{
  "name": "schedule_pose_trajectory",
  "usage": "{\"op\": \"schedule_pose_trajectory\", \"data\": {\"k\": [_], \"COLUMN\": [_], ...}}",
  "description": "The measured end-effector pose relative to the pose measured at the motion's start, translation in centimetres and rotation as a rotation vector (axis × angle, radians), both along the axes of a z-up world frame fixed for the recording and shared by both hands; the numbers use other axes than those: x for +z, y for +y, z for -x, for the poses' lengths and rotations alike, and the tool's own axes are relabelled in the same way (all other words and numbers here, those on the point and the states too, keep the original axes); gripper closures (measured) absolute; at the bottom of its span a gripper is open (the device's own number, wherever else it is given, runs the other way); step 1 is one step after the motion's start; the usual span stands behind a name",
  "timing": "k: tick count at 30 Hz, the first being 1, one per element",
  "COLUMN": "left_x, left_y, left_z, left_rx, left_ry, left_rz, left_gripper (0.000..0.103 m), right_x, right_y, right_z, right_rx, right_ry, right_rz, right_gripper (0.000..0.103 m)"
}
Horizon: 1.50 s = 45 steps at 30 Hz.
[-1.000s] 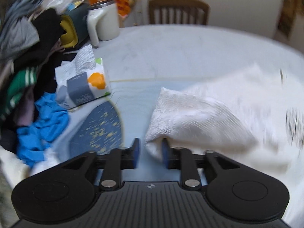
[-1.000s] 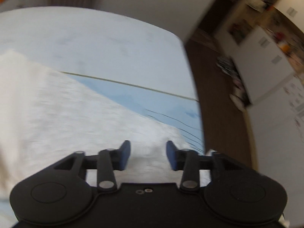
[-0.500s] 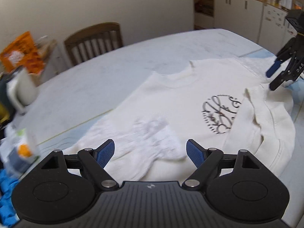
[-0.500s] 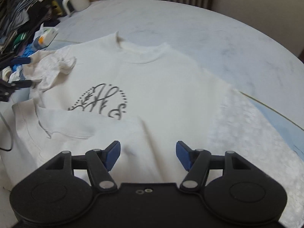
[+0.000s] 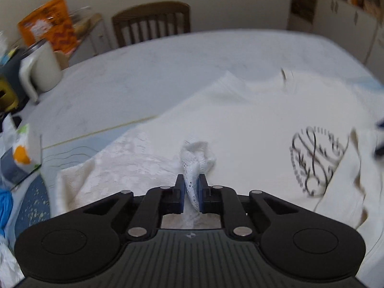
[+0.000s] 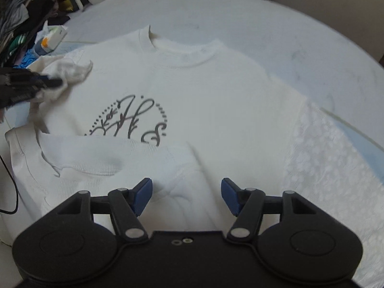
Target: Fold clothes
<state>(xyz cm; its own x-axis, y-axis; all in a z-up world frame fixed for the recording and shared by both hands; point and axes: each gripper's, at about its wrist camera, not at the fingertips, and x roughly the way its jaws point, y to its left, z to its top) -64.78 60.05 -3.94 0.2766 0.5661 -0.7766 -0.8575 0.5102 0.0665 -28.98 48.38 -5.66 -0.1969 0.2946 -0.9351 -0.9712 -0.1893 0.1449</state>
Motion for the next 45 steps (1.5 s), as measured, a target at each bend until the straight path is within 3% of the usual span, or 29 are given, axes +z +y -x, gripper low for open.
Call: {"op": "schedule_pose_trajectory", "data": {"k": [5, 9, 12, 16, 19, 21, 22, 23, 25, 26, 29, 32, 34, 36, 38, 41, 43, 45], "left_x": [3.1, 3.2, 2.4, 2.6, 2.4, 2.3, 2.3, 2.2, 1.7, 1.3, -0.6, -3.2, -4.0, -3.9, -3.6, -2.5, -1.2, 0.1], "left_y": [2.2, 3.7, 3.9, 1.1, -0.5, -1.5, -1.9, -2.3, -3.2, -3.8, -4.2, -3.5, -2.7, -1.9, -1.1, 0.1, 0.8, 1.1], "left_z": [6.5, 12.0, 14.3, 11.7, 8.0, 5.7, 4.6, 3.5, 1.3, 0.2, -3.0, -5.2, -5.1, -4.2, -3.2, -0.8, 1.1, 3.0], "left_rx": [0.221, 0.384, 0.436, 0.167, -0.018, -0.110, -0.145, -0.181, -0.254, -0.290, -0.348, -0.281, -0.216, -0.169, -0.124, -0.037, 0.029, 0.092], "left_ry": [-0.010, 0.034, 0.054, -0.017, -0.023, -0.028, -0.032, -0.033, -0.022, -0.009, 0.062, 0.217, 0.232, 0.180, 0.120, -0.003, -0.099, -0.137], "left_rz": [-0.097, -0.120, -0.108, -0.084, -0.055, -0.046, -0.046, -0.046, -0.056, -0.069, -0.056, -0.086, -0.086, -0.048, -0.003, 0.046, 0.067, 0.042], "left_gripper": [0.094, 0.094, 0.094, 0.094, 0.090, 0.077, 0.060, 0.034, 0.021, 0.021, 0.021, 0.021, 0.020, 0.033, 0.071, 0.088, 0.093, 0.095], "right_x": [-0.7, 0.4, 2.6, 4.0, 3.8, 3.7, 3.7, 3.7, 4.1, 4.3, 4.4, 3.3, 2.1, 1.0, 0.0, -0.1, -0.2, -0.3], "right_y": [-0.1, -0.9, -2.4, -4.5, -5.4, -6.1, -6.6, -7.0, -8.1, -8.7, -10.8, -13.0, -14.1, -15.0, -15.5, -15.4, -15.4, -15.5], "right_z": [0.1, 0.4, 1.3, 1.8, 1.9, 2.1, 2.2, 2.3, 2.4, 2.4, 2.4, 2.1, 2.0, 2.0, 1.9, 1.6, 1.5, 1.5], "right_rx": [-0.026, -0.013, 0.032, 0.074, 0.070, 0.071, 0.074, 0.077, 0.086, 0.090, 0.114, 0.131, 0.133, 0.128, 0.116, 0.103, 0.100, 0.101], "right_ry": [0.004, 0.013, 0.015, -0.019, -0.013, 0.001, 0.009, 0.017, 0.040, 0.051, 0.086, 0.111, 0.100, 0.084, 0.063, 0.070, 0.063, 0.058], "right_rz": [0.025, 0.009, -0.041, -0.070, -0.056, -0.046, -0.042, -0.037, -0.028, -0.023, -0.001, 0.038, 0.062, 0.073, 0.072, 0.064, 0.063, 0.061], "right_gripper": [0.000, 0.000, 0.000, 0.000, 0.000, 0.000, 0.000, 0.000, 0.000, 0.000, 0.000, 0.000, 0.000, 0.000, 0.000, 0.000, 0.000, 0.000]}}
